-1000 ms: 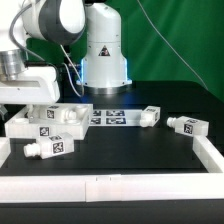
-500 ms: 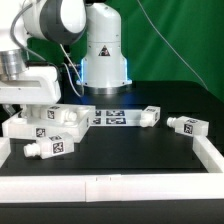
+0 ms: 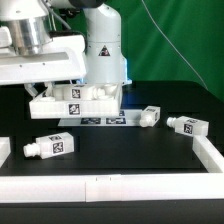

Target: Assemble one leg

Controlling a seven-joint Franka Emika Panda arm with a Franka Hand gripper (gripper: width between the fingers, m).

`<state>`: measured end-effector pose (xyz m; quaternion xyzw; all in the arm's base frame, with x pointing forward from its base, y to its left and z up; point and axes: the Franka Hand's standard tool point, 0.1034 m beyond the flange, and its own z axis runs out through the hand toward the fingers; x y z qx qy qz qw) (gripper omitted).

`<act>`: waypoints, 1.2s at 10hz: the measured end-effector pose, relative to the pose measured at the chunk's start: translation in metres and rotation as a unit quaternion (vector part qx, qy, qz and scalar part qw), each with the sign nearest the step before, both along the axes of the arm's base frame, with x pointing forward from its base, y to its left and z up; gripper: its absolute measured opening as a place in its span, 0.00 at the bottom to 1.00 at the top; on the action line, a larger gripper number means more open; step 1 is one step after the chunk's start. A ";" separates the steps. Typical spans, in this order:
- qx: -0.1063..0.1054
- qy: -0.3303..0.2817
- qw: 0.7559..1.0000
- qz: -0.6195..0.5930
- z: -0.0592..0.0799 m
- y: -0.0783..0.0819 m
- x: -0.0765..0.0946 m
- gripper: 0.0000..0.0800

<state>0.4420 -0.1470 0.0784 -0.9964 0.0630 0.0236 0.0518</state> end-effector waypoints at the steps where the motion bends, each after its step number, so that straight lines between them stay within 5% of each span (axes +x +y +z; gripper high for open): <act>1: -0.002 -0.010 1.000 0.013 0.004 0.005 0.015 0.07; 6: -0.004 -0.004 1.000 0.006 -0.004 0.008 0.012 0.07; 11: -0.030 -0.042 0.998 0.018 -0.024 0.082 0.100 0.07; 12: -0.029 -0.040 0.999 0.022 -0.026 0.083 0.097 0.07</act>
Offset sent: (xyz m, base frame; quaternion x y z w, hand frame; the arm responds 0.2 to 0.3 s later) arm 0.0000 0.0000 0.0000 0.0000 0.0000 0.0000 1.0000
